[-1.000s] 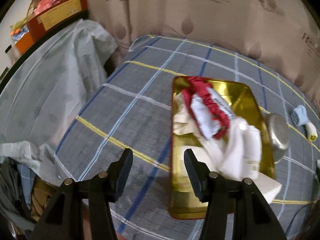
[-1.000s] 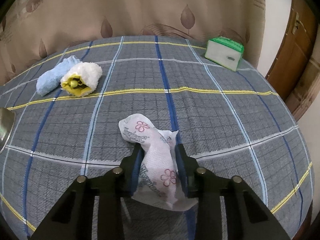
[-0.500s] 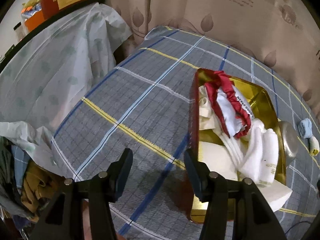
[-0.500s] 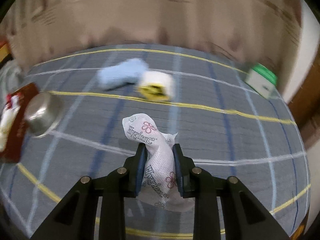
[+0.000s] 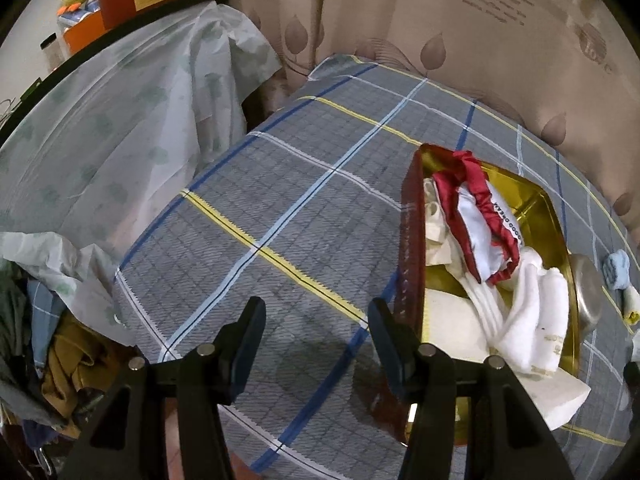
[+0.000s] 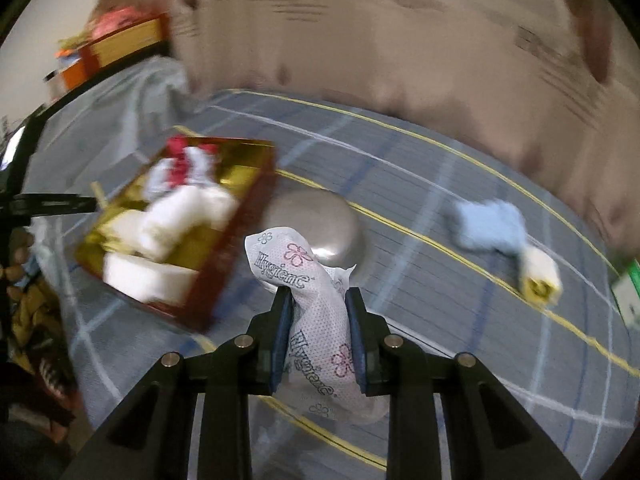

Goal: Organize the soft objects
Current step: 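Carry the floral wipe to the gold tray and open the right gripper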

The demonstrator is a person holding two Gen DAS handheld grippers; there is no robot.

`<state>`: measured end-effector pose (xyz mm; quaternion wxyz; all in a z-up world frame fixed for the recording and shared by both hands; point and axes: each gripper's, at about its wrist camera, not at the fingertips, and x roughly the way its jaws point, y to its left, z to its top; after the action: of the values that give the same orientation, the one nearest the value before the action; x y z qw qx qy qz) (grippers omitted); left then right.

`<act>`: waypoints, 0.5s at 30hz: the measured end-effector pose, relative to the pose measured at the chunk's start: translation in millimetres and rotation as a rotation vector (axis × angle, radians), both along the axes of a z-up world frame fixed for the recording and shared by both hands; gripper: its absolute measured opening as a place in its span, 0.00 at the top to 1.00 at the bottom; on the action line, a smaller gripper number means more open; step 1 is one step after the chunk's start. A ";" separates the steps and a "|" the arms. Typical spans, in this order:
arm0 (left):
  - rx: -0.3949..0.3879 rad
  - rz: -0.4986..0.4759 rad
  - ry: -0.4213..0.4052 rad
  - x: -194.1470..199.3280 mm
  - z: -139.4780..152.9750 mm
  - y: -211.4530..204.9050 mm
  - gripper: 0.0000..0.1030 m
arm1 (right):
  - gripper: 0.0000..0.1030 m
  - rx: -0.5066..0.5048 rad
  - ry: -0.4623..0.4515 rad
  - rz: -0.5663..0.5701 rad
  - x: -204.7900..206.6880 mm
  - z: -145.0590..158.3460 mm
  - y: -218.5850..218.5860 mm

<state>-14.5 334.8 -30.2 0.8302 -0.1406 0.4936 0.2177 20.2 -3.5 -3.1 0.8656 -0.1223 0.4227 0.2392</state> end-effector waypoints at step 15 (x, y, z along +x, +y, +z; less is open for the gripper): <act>0.027 0.036 0.014 -1.9 -3.8 8.0 0.47 | 0.76 0.020 -0.005 0.193 1.4 4.8 111.8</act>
<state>-16.4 342.8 -33.9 0.8244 -0.1368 0.4940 0.2400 21.7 108.3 1.7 0.8407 -0.1542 0.4045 0.3254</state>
